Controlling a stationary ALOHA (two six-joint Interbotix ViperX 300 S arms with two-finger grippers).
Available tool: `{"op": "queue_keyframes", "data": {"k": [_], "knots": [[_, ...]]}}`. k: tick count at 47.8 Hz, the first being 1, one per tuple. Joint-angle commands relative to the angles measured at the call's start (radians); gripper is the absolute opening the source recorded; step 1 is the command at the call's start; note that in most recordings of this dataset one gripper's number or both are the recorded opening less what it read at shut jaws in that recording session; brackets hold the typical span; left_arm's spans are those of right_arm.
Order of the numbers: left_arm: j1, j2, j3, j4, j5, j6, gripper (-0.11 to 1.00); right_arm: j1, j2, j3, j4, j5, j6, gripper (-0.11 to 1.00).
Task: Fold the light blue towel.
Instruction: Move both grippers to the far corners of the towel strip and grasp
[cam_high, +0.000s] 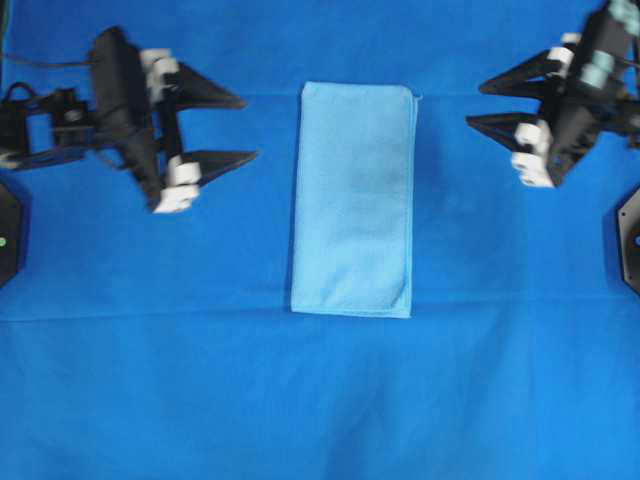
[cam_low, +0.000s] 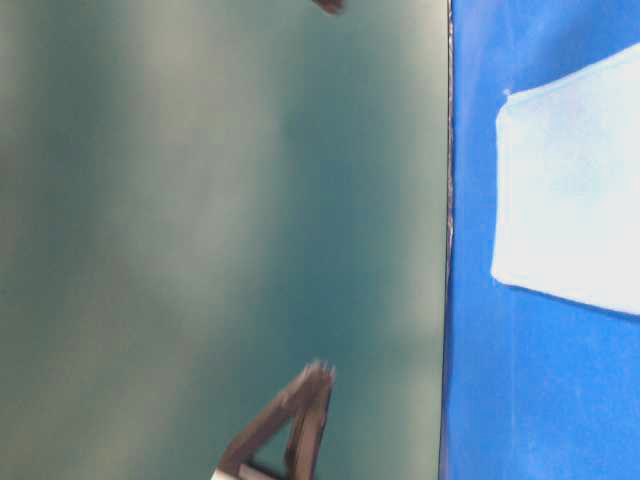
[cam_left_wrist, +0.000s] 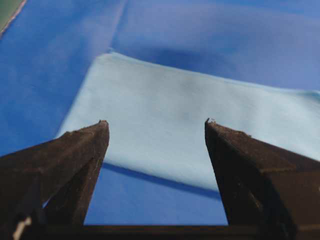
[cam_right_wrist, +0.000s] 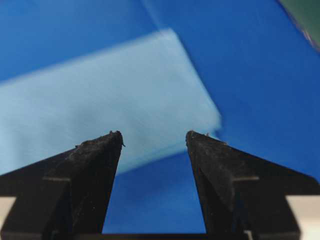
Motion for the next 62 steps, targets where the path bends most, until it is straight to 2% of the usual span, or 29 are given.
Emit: {"op": "queue_keyframes", "data": {"k": [1, 13, 26, 34, 49, 53, 56, 60, 62], "knots": [[0.037, 0.069, -0.067, 0.0, -0.009, -0.002, 0.74, -0.029, 0.077, -0.055, -0.014, 0.0, 0.0, 0.59], [0.13, 0.285, -0.19, 0.0, -0.009, -0.002, 0.74, -0.078, 0.327, -0.187, -0.071, 0.005, -0.002, 0.59], [0.19, 0.469, -0.275, 0.0, -0.028, -0.002, 0.74, -0.107, 0.534, -0.281, -0.095, 0.0, -0.002, 0.59], [0.21, 0.56, -0.301, 0.0, -0.063, -0.002, 0.74, -0.124, 0.604, -0.299, -0.097, -0.02, -0.002, 0.59], [0.213, 0.612, -0.316, 0.0, -0.057, 0.005, 0.73, -0.133, 0.673, -0.311, -0.097, -0.031, -0.002, 0.59], [0.213, 0.618, -0.321, 0.002, -0.038, 0.032, 0.68, -0.133, 0.673, -0.311, -0.098, -0.02, -0.002, 0.58], [0.212, 0.618, -0.322, 0.002, -0.015, 0.067, 0.56, -0.133, 0.673, -0.31, -0.1, -0.012, -0.003, 0.53], [0.209, 0.621, -0.331, 0.002, 0.011, 0.092, 0.37, -0.133, 0.673, -0.302, -0.11, -0.017, -0.006, 0.39], [0.207, 0.623, -0.334, 0.002, 0.02, 0.098, 0.25, -0.133, 0.673, -0.298, -0.114, -0.018, -0.008, 0.27]]}}
